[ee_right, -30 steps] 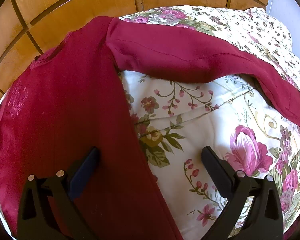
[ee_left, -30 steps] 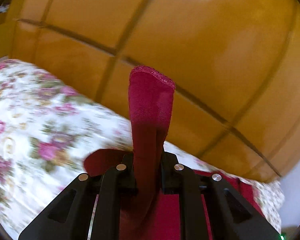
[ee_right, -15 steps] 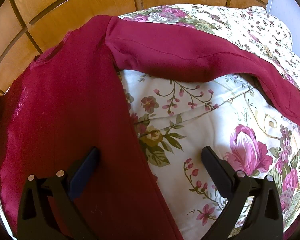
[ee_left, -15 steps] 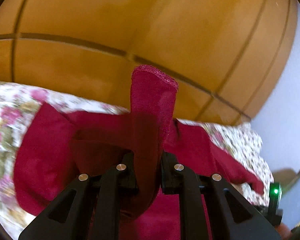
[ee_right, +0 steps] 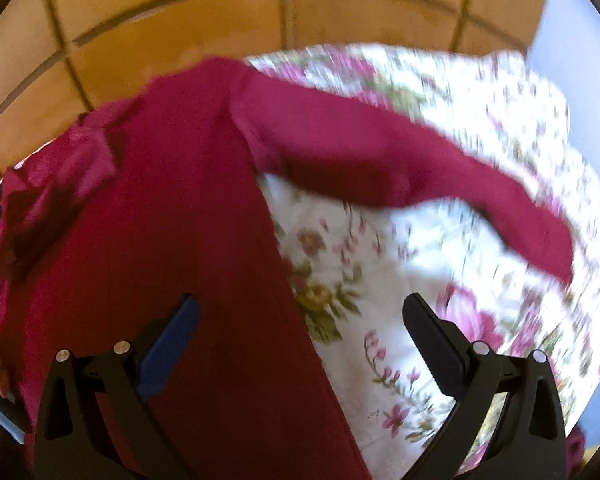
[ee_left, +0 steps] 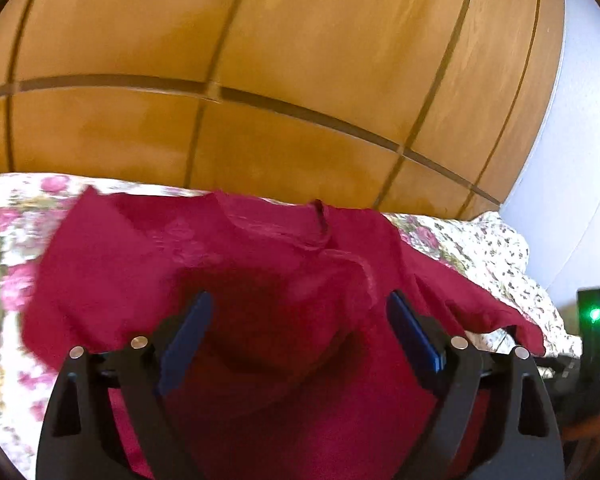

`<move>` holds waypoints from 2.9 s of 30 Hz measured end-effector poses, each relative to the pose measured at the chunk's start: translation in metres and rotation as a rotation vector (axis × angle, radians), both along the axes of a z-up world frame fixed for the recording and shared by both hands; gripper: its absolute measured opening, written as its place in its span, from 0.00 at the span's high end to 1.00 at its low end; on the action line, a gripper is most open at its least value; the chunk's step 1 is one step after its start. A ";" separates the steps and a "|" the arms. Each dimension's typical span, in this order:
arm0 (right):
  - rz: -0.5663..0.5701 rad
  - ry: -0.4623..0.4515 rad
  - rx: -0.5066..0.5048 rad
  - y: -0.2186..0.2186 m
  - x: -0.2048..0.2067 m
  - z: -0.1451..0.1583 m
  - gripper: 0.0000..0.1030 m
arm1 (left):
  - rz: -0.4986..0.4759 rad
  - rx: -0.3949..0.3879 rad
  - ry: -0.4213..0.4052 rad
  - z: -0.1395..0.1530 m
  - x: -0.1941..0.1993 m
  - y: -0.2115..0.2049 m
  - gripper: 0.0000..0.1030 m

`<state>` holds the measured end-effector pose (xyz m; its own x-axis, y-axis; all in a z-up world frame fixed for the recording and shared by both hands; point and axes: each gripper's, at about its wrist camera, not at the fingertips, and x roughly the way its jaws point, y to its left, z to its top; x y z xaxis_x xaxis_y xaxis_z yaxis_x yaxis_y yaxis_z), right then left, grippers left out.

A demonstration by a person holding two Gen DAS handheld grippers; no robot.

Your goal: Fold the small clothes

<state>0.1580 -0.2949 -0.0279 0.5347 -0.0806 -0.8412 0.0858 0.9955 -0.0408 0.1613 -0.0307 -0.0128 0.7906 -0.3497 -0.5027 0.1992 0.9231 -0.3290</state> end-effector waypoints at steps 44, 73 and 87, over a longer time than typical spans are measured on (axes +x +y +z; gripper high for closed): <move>-0.201 -0.062 0.740 0.018 0.116 -0.063 0.93 | 0.502 -0.109 0.305 -0.061 -0.024 0.133 0.04; -0.186 -0.082 0.791 -0.016 0.077 -0.033 0.25 | 0.520 0.064 0.323 -0.061 0.027 0.116 0.03; -0.383 -0.133 0.676 -0.088 0.038 -0.015 0.23 | 0.406 0.041 0.230 -0.050 -0.014 0.102 0.03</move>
<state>0.1956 -0.3827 -0.0434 0.6728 0.2264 -0.7044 0.3898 0.7007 0.5976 0.1469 0.0714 -0.0632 0.7255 -0.0110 -0.6882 -0.2549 0.9245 -0.2835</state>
